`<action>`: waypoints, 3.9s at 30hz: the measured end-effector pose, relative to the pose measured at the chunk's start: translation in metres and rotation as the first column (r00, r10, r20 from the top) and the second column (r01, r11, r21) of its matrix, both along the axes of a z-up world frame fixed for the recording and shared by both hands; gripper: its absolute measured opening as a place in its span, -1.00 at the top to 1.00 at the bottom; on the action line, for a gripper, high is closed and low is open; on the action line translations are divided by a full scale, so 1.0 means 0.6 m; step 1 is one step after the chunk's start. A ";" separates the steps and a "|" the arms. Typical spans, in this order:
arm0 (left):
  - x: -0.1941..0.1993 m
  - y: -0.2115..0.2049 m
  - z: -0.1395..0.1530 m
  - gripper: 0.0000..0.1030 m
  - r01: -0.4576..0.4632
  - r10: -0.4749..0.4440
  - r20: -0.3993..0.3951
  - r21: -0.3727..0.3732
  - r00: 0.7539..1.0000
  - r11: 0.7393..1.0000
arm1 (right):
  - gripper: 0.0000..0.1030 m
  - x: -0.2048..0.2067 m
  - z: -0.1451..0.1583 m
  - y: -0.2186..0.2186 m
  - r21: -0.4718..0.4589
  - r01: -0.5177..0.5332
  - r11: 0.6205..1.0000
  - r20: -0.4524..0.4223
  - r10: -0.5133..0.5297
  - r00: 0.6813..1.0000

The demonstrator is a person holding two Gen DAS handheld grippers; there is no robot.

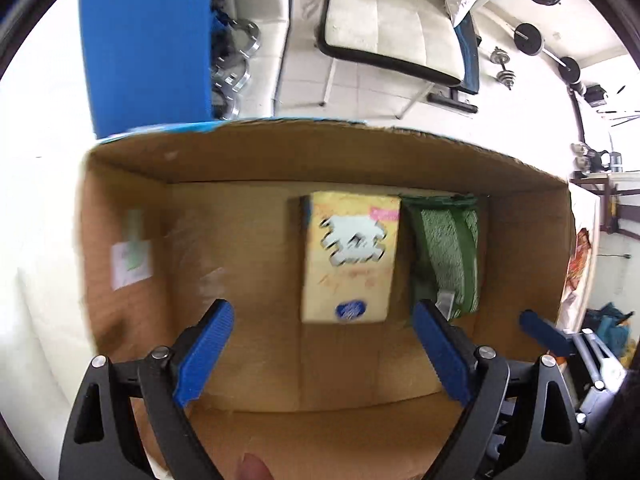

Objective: Organize soft objects
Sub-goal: 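Open both tools and lift them out of the box, then grasp the lavender cloth with the left tool while the right grasps the red-patterned bag, then place the lavender cloth in the box with the left tool while the right places the red bag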

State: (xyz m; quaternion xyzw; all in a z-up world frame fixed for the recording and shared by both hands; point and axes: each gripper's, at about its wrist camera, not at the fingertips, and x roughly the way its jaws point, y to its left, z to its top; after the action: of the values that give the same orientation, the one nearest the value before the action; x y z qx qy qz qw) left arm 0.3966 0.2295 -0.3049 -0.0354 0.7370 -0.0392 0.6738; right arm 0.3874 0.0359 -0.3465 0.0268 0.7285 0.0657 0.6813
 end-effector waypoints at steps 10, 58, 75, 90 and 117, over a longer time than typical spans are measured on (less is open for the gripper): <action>-0.125 0.002 0.081 -0.78 -0.019 0.013 0.133 0.046 0.991 0.999 | -0.85 -0.106 0.082 -0.017 -0.014 -0.023 1.000 0.063 0.024 0.998; -0.123 -0.545 -0.021 -0.78 0.093 -0.093 0.003 0.013 0.996 0.996 | -0.85 -0.104 -0.056 -0.698 0.133 0.400 0.907 -0.093 -0.390 0.916; -0.139 -0.690 -0.099 -0.78 0.364 -0.362 -0.063 0.036 0.930 0.931 | 0.00 -0.044 -0.181 -0.740 0.026 0.289 0.957 -0.204 -0.278 0.939; -0.197 -0.788 -0.191 0.29 0.447 -0.435 -0.197 0.020 0.878 0.894 | 0.02 -0.149 -0.192 -0.838 -0.028 0.296 0.955 -0.210 -0.295 0.932; -0.245 -0.210 0.208 0.31 -0.059 0.071 0.232 -0.055 0.970 0.997 | 0.05 -0.201 0.216 -0.276 0.275 0.000 0.961 0.063 -0.019 0.998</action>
State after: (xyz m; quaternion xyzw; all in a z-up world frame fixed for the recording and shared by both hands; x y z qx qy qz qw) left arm 0.2494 0.1037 -0.1799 -0.0708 0.6498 -0.0387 0.7558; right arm 0.2666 -0.1297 -0.2171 0.1224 0.6897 0.1637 0.6946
